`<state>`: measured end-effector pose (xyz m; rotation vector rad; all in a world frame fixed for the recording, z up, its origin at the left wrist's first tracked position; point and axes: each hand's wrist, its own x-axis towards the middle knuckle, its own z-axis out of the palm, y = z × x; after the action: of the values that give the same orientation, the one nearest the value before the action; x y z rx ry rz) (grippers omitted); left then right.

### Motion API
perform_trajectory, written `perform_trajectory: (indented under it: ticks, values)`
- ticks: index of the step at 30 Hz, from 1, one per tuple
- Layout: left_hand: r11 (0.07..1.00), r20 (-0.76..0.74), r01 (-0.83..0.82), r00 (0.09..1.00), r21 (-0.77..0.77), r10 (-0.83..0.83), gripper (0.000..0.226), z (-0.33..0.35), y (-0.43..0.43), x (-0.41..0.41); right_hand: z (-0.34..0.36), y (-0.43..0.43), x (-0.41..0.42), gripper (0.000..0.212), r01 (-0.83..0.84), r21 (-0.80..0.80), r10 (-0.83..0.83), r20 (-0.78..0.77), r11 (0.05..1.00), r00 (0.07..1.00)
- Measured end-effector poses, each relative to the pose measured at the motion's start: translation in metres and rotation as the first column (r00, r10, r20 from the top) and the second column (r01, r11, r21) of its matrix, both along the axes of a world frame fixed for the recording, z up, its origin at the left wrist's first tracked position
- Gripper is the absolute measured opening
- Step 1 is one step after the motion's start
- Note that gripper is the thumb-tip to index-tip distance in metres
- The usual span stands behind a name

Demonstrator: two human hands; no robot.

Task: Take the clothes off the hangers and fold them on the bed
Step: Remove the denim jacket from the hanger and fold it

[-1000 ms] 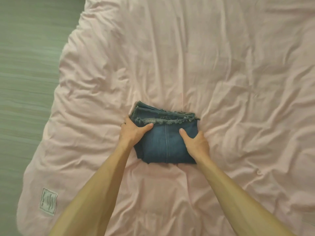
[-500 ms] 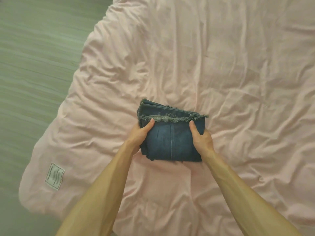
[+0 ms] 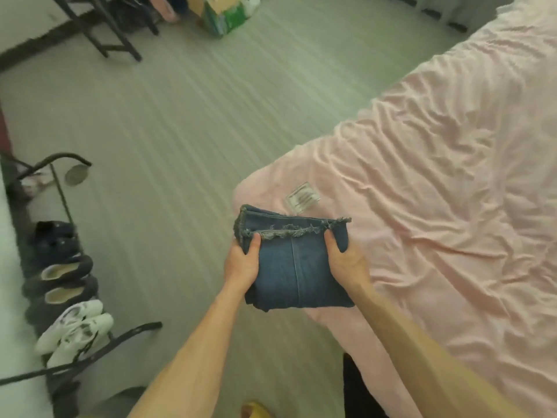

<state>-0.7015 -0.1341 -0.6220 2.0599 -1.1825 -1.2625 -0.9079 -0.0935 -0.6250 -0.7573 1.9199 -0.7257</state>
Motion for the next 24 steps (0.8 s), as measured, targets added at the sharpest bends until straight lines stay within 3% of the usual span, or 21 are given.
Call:
perform_trajectory:
  ticks: [6, 10, 17, 24]
  values:
    - [0.935, 0.141, -0.352, 0.929, 0.043, 0.343, 0.045, 0.007, 0.149, 0.241, 0.013, 0.050, 0.250, 0.048, -0.464, 0.051, 0.466, -0.110, 0.885, 0.878]
    - [0.800, 0.180, -0.593, 0.800, 0.093, 0.573, 0.054, 0.014, 0.271, 0.375, 0.037, 0.112, 0.407, 0.050, -0.740, 0.094, 0.745, -0.119, 0.666, 0.656]
    - [0.574, 0.212, -0.779, 0.623, 0.252, 0.753, 0.057, 0.003, 0.425, 0.473, 0.019, 0.219, 0.548, 0.056, -0.901, 0.237, 0.932, -0.074, 0.362, 0.355]
    - [0.459, 0.249, -0.784, 0.585, 0.417, 0.772, 0.057, -0.018, 0.512, 0.533, -0.032, 0.293, 0.621, 0.067, -0.907, 0.385, 0.979, 0.033, 0.172, 0.200]
